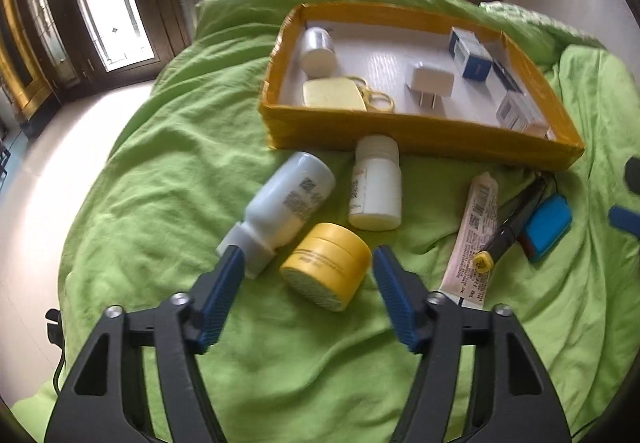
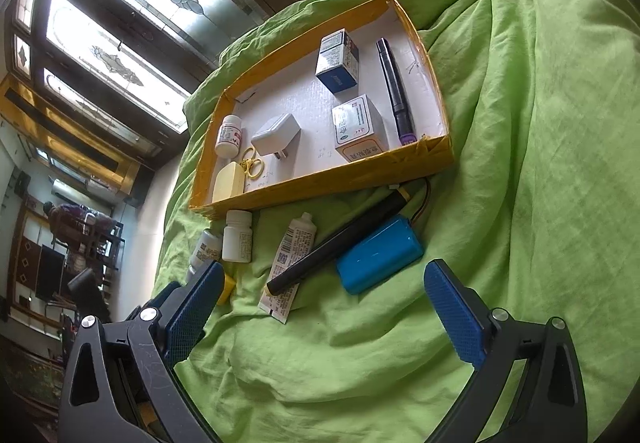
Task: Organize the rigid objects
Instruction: 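Grasp the yellow-lidded jar with the left tool while the right tool grasps the blue battery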
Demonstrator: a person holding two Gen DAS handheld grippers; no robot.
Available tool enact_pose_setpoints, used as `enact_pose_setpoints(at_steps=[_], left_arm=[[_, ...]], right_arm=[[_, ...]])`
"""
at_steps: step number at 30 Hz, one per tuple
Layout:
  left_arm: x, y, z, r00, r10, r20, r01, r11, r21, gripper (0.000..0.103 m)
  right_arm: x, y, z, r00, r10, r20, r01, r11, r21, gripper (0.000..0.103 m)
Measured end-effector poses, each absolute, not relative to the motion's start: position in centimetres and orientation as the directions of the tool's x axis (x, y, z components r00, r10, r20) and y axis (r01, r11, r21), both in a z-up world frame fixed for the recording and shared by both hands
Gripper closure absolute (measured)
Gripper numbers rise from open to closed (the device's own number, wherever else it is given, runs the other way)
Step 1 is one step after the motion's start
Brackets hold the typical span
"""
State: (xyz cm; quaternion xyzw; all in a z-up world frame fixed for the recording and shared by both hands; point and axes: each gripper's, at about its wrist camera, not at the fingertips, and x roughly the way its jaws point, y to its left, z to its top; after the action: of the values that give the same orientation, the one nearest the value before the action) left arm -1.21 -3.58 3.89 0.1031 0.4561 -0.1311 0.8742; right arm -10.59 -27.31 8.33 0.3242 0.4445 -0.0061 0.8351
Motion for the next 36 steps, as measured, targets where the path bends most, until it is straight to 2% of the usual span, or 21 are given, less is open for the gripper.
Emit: enact_pose_setpoints(at_steps=[2,4,6,9,14,22,25,28,29,31,32,36], left_arm=[[-1.2,-4.1,3.9,0.570,-0.126,-0.812,0.331,0.940,0.086,0.041],[-0.9,-4.3,4.1,0.582,-0.136,-0.802,0.335,0.939,0.084,0.048],[-0.7,-4.5,4.0,0.585,-0.142,-0.799,0.344,0.935,0.086,0.049],[-0.7,-4.6,4.0,0.549,-0.190,-0.814,0.371,0.928,0.034,0.065],[-1.1,-3.7,4.5,0.518,-0.249,-0.818,0.362,0.931,-0.054,0.065],[-0.5,-2.7,4.0,0.484,-0.276,-0.830,0.316,0.940,-0.128,0.065],[-0.8,-3.3,3.9,0.491,-0.258,-0.832,0.330,0.939,-0.096,0.064],[-1.0,-3.5,3.8,0.497,-0.244,-0.833,0.339,0.938,-0.073,0.064],[-1.0,-3.4,3.8,0.495,-0.247,-0.833,0.338,0.938,-0.077,0.064],[-0.9,-3.1,3.8,0.488,-0.261,-0.833,0.333,0.938,-0.099,0.064],[-0.8,-2.8,3.9,0.483,-0.272,-0.832,0.326,0.938,-0.117,0.064],[-0.6,-2.2,4.1,0.481,-0.297,-0.825,0.308,0.938,-0.158,0.064]], right_arm=[[-10.6,-27.6,8.8,0.609,0.255,-0.751,0.299,0.803,0.515,0.007],[-10.6,-28.0,8.9,0.609,0.246,-0.754,0.303,0.807,0.508,0.016],[-10.3,-28.2,8.4,0.581,0.239,-0.778,0.317,0.813,0.487,0.033],[-9.9,-28.2,7.1,0.523,0.222,-0.823,0.349,0.825,0.444,0.049],[-9.5,-28.8,3.6,0.456,0.302,-0.837,0.441,0.740,0.507,0.050],[-7.6,-29.1,1.2,0.461,0.254,-0.850,0.556,0.664,0.500,0.048],[-6.4,-27.7,1.9,0.404,0.169,-0.899,0.538,0.751,0.383,0.049],[-5.4,-24.0,3.3,0.364,-0.030,-0.931,0.399,0.908,0.127,0.049],[-5.5,-22.7,3.5,0.359,-0.102,-0.928,0.339,0.940,0.027,0.052],[-5.8,-21.8,3.5,0.351,-0.155,-0.924,0.285,0.957,-0.053,0.053],[-6.2,-21.8,3.5,0.350,-0.142,-0.926,0.270,0.962,-0.045,0.056],[-7.7,-23.1,4.8,0.379,-0.049,-0.924,0.243,0.969,0.048,0.075]])
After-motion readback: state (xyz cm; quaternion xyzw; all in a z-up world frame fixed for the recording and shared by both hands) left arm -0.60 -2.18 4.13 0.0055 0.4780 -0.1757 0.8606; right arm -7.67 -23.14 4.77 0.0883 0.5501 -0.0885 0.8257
